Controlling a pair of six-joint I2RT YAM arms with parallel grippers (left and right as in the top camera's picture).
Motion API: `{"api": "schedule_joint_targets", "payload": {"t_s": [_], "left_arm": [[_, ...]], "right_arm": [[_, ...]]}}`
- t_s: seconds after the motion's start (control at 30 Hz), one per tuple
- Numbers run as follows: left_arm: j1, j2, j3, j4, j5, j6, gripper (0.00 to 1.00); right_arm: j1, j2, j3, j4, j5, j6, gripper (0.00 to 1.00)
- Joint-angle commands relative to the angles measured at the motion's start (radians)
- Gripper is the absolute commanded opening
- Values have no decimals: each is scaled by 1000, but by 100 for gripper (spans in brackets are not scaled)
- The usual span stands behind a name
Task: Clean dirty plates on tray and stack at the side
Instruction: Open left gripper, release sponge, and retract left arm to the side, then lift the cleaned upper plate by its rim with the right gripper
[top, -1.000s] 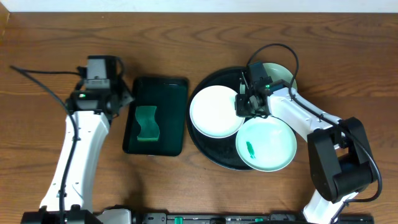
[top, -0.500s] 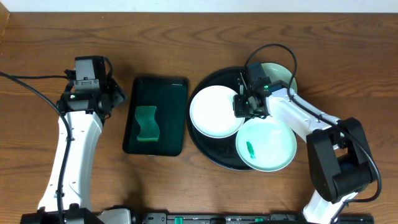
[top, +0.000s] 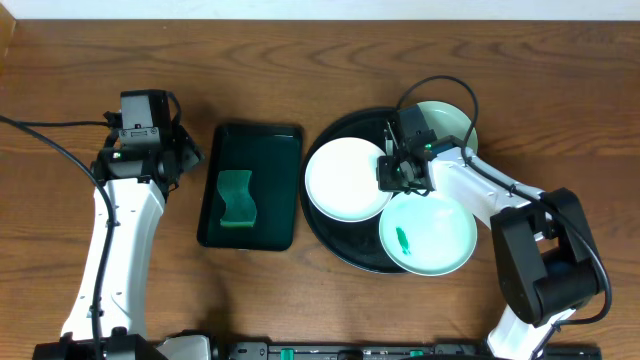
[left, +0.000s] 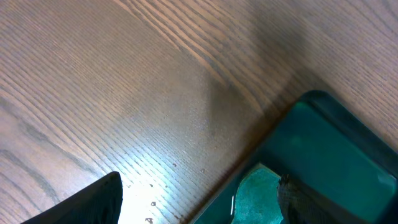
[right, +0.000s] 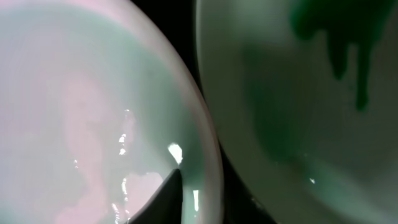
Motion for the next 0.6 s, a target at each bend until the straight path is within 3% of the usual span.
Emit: {"api": "schedule_joint_targets", "payload": {"t_s": [0.0,0.07,0.57], "left_arm": [[5,4,13,-3,-12,5,80],[5,4,13,-3,-12,5,80],[5,4,13,-3,-12,5,80]], "right_arm": [[6,9,-5,3,-24,9,6],[6,9,-5,2,-24,9,1],[3,-83,70,-121,-24,23,1]]}}
